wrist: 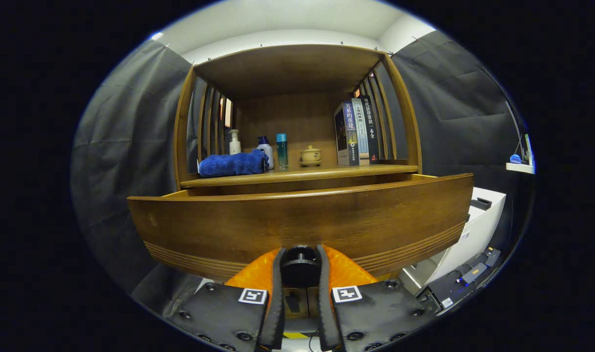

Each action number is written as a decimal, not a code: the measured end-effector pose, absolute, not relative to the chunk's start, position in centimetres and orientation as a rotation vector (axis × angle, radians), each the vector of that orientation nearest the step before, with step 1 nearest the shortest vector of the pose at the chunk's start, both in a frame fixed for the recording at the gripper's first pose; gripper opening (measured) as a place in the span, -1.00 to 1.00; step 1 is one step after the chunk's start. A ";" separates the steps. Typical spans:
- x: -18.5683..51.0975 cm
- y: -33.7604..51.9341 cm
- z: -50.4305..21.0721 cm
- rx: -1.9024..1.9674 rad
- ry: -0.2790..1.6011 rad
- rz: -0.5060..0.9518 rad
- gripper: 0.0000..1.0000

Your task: Pull open the drawer, take out the items inside it, and place them on the countertop above the cabinet.

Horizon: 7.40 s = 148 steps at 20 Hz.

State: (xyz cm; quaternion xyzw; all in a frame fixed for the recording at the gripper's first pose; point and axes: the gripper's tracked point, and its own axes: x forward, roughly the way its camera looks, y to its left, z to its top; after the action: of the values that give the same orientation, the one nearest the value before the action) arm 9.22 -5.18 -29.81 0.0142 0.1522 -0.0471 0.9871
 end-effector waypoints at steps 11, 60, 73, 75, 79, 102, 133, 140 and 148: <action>5.0 -5.2 -29.8 0.033 0.353 -0.096 -0.29; 19.9 -8.4 -32.6 0.036 1.179 -0.075 -0.19; 17.7 -7.9 -22.0 0.093 0.994 -0.031 -0.62; 20.0 -8.0 -19.0 0.054 0.940 -0.036 -0.62; 26.4 -7.3 -15.9 0.029 0.909 -0.067 -0.63; 37.8 -7.2 -22.0 0.046 1.038 -0.169 -0.62; 25.2 -10.4 -7.7 -0.022 0.642 -0.121 0.96; 16.7 -11.3 -5.6 -0.038 0.519 -0.103 0.96; 7.5 -6.6 -8.0 0.019 0.350 -0.074 0.96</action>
State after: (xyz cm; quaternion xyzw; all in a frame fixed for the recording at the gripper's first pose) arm 7.54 -6.65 -8.01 0.0097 0.1739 -0.0368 0.9840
